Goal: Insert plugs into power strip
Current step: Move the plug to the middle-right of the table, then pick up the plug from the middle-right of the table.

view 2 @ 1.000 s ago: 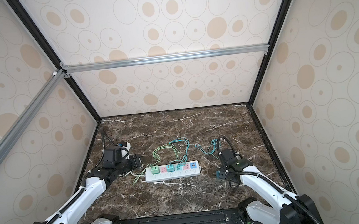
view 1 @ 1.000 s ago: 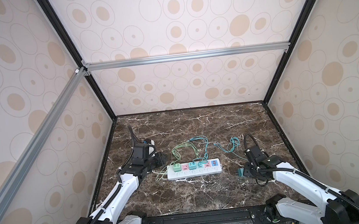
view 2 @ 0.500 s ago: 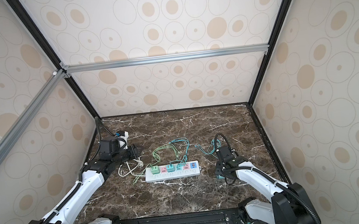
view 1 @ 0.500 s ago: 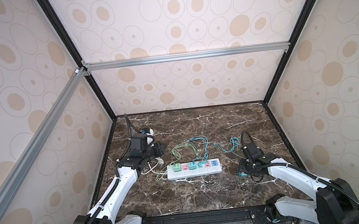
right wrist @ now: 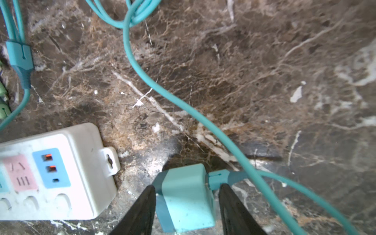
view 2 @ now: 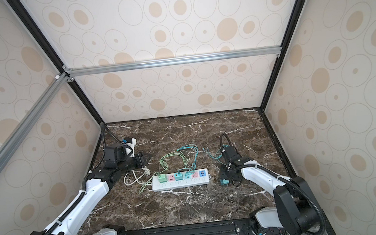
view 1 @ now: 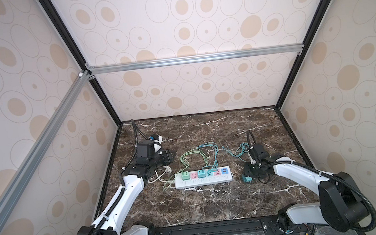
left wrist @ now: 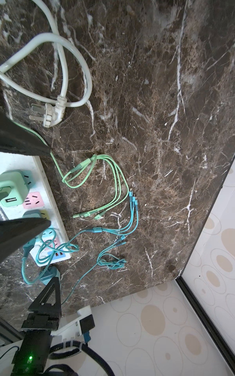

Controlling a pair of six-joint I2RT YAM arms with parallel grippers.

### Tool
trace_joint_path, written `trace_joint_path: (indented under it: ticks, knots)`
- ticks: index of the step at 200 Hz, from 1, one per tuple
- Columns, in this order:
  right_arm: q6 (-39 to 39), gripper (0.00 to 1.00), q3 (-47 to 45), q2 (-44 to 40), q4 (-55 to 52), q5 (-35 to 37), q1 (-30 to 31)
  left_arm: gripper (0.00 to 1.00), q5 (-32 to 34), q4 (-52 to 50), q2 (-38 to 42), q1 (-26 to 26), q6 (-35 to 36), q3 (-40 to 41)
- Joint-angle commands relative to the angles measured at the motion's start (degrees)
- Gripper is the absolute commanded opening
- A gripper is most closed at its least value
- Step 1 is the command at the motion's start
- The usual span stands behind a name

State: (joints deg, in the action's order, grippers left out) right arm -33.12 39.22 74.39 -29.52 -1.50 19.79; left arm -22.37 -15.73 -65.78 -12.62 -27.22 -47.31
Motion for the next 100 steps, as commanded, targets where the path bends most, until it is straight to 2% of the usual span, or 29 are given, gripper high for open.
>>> trace_joint_path:
  ticks: [1, 23, 55, 100]
  knots:
    - [-2.8, 0.62, 0.8, -3.6, -6.6, 2.5, -0.2, 0.49, -2.1, 1.1, 0.2, 0.4, 1.6, -1.7]
    - [-7.6, 0.67, 0.0, -7.4, -9.2, 2.1, -0.2, 0.49, -3.3, 2.3, -1.1, 0.4, 1.9, -1.8]
    - [-11.8, 0.67, -2.5, -10.7, -7.3, 1.3, -0.2, 0.49, -4.3, 3.7, -2.5, 0.4, 3.0, -1.5]
    - [-13.9, 0.58, -3.3, -8.8, -6.5, 4.9, -0.2, 0.49, -4.3, 5.0, -1.7, 0.4, 2.9, 1.0]
